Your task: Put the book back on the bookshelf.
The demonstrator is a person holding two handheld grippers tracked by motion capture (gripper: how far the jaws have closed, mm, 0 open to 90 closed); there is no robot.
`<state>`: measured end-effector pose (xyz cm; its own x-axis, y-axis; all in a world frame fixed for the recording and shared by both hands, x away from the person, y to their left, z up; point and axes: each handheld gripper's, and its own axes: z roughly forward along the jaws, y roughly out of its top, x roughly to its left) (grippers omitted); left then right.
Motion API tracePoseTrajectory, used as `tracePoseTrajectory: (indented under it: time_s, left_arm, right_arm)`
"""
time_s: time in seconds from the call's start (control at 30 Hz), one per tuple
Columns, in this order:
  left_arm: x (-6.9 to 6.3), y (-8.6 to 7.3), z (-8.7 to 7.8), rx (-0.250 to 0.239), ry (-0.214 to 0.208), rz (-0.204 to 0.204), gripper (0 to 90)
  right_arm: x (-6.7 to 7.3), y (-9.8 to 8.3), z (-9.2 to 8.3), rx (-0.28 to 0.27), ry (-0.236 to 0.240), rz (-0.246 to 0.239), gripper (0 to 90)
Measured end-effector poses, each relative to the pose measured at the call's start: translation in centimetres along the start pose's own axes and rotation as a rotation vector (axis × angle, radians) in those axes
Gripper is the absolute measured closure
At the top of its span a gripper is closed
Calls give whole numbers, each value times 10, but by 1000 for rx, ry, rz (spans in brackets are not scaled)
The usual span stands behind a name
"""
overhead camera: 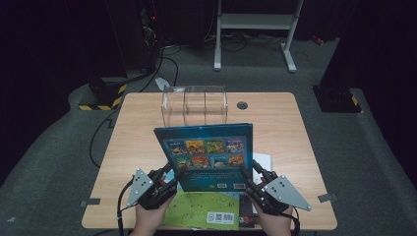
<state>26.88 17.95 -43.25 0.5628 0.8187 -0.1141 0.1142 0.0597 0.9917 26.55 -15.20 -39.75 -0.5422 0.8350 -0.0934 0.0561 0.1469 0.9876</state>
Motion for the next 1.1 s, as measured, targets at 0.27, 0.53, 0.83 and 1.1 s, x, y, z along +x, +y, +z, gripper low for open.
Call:
tracePoseTrajectory:
  time_s: [0.27, 0.53, 0.83, 1.1]
  left_arm:
    - [1, -2, 3, -24, 2, 24, 579]
    - [3, -14, 17, -17, -4, 33, 578]
    - [3, -13, 8, -2, -10, 44, 544]
    - [2, -10, 8, 10, -28, 24, 468]
  right_arm:
    - [0, 1, 1, -15, -10, -8, 640]
    - [-7, -4, 7, -36, -33, -15, 637]
    - [-3, -10, 2, -54, 2, -19, 631]
    - [1, -10, -4, -55, 13, -22, 617]
